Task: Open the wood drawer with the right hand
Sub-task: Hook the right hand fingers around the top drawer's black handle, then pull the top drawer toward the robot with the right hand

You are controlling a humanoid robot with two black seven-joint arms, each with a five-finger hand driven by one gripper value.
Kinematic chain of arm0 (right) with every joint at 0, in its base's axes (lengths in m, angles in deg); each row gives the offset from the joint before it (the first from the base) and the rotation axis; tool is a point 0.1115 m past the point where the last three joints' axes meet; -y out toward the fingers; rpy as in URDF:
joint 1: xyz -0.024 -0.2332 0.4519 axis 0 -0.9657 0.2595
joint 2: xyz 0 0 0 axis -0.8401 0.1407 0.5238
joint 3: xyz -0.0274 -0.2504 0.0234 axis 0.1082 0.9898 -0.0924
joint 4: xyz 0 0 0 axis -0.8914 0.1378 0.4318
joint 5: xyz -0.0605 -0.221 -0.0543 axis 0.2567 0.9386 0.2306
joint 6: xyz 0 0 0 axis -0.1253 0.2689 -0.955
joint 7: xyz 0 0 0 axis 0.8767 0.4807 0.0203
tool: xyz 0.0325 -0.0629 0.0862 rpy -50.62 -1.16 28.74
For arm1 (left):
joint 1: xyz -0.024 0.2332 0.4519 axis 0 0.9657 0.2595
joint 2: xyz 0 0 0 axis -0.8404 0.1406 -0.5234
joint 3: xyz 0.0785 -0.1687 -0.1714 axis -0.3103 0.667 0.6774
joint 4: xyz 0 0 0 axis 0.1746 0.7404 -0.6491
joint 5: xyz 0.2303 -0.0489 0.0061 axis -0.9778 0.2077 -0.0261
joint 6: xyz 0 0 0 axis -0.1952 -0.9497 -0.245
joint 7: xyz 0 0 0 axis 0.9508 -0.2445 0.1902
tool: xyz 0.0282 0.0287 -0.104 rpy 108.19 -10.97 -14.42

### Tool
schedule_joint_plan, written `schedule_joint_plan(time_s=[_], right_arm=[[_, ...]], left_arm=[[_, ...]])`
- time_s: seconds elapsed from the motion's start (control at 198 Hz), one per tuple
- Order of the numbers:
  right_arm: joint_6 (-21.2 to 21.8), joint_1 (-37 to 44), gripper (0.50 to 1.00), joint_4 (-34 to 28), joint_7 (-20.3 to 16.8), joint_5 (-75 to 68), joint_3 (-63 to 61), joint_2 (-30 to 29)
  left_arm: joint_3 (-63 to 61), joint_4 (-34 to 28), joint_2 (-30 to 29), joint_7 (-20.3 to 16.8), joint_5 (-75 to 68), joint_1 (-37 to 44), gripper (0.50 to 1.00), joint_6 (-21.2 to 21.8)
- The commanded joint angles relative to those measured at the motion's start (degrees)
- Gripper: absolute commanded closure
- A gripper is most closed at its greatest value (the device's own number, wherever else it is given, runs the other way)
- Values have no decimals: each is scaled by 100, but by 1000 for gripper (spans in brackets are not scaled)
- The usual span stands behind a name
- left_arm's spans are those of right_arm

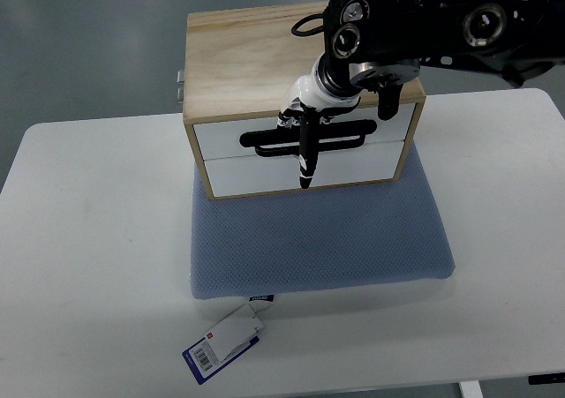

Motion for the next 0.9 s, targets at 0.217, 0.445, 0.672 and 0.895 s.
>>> schedule_joint_plan(time_s=[0.217, 0.445, 0.672, 0.895], right_arm=[[184, -175, 554, 93, 0, 140, 83, 21], [456, -298, 554, 137, 0, 140, 75, 21], [861, -272, 554, 146, 0, 52, 13, 135], [1098, -201, 554, 110, 0, -71, -4, 284]], left_arm=[[0, -2, 0, 0, 8, 0, 500, 1], [9, -2, 0, 0, -1, 0, 500, 1], [0, -2, 0, 0, -1, 0, 500, 1], [9, -2, 0, 0, 8, 0, 500, 1]])
